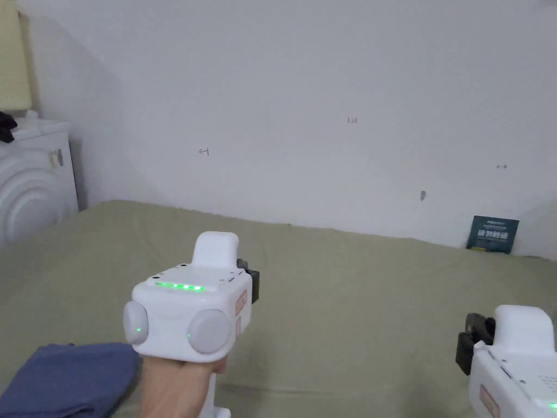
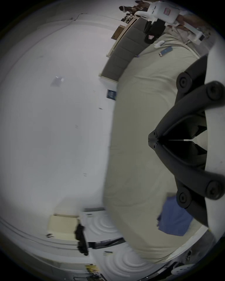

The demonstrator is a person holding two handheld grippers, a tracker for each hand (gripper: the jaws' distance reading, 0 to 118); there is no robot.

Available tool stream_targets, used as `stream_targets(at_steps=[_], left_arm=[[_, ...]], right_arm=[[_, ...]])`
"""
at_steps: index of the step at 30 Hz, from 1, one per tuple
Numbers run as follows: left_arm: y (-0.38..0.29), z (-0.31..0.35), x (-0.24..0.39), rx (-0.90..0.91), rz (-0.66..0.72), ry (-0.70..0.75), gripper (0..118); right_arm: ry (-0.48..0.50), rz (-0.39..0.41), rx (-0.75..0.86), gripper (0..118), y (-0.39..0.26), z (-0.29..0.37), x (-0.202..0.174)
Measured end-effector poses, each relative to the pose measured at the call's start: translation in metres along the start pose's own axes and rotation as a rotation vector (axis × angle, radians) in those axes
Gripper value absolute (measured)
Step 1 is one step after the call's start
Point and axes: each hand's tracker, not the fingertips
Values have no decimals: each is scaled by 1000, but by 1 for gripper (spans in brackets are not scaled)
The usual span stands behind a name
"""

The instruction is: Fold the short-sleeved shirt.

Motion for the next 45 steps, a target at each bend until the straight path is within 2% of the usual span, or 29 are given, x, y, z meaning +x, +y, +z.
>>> stream_targets(at_steps=[3,6,13,26,27,28,29,30,31,32,33,34,39,42,45], left_arm=[[3,7,16,71,-97,77,0],[8,22,16,64,-48,20,0],[13,27,0,101,-89,76,0],[11,23,-1,133,-95,66,0],[12,21,-2,129,-95,67,6],[12,20,-2,124,-93,65,29],[12,24,-1,122,-91,64,29],[12,23,-2,119,-87,59,39],[12,20,-2,108,-81,50,80],[12,16,-3,83,-75,61,113],[9,21,-6,153,-43,53,118],[6,22,-6,101,-61,64,118],[10,22,2,53,-98,92,118],[11,20,-2,12,-67,40,118],[9,10,-3,-7,-70,71,118]], right_arm=[[-21,13,66,0,11,17,-1],[-6,8,100,0,15,27,1],[0,-1,96,0,16,24,7],[-7,-5,86,1,19,20,12],[-9,-5,86,3,18,20,12],[-15,-1,87,9,17,20,11],[-26,2,86,15,17,19,11],[-27,1,87,15,17,20,12],[-29,0,85,39,18,20,12],[-41,-3,79,74,18,18,13],[-46,-8,69,108,18,16,13],[-48,-27,109,118,17,19,13],[-54,2,76,118,19,14,16],[-45,-15,70,118,17,11,20],[-35,-22,68,118,15,5,22]])
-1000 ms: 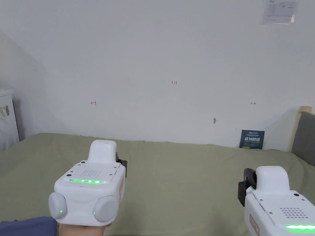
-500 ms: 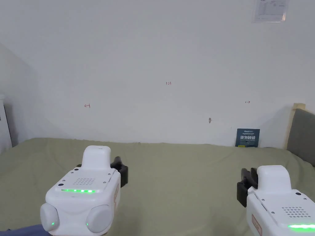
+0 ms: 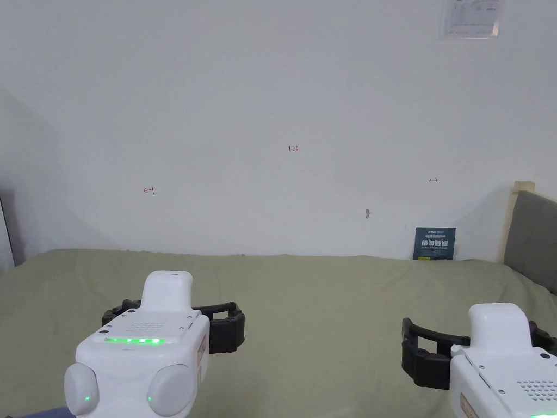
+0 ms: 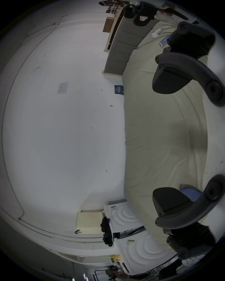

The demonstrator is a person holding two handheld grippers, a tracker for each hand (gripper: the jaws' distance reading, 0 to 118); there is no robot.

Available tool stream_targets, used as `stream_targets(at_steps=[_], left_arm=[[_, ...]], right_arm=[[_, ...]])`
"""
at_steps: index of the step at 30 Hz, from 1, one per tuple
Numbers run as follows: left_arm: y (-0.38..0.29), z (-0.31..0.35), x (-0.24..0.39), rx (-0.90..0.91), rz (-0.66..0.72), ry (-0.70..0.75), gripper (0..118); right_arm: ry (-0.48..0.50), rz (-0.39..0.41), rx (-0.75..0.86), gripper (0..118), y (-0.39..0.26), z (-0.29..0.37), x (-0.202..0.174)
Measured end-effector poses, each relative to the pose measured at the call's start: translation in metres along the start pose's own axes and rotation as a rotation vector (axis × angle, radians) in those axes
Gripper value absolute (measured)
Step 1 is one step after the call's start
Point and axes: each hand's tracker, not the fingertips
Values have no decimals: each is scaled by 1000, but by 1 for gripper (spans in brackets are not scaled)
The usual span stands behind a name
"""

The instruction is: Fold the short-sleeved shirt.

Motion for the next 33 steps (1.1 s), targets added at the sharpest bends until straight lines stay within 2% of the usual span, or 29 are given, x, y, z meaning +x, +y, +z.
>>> stream_targets(at_steps=[3,11,18,23,24,25,27,31,33], left_arm=[[-3,-9,-6,-1,-9,-17,118],[1,26,3,6,-6,-59,118],[4,14,-7,15,21,-55,118],[1,15,2,7,-23,4,118],[1,11,1,3,-35,0,118],[2,7,2,-74,-45,3,118],[2,4,-1,-122,38,-38,118],[3,6,-15,-26,183,-169,118],[7,9,-12,-93,179,-105,118]], right_arm=[[7,11,-16,118,1,4,0],[7,-4,-12,118,4,12,3],[2,-5,-10,118,3,15,9],[9,-2,-15,118,1,14,9],[11,-2,-16,118,1,14,9],[12,-1,-17,118,0,14,8],[16,0,-17,118,-2,14,7],[21,4,-19,118,-2,15,6],[22,8,-18,118,-2,15,6]])
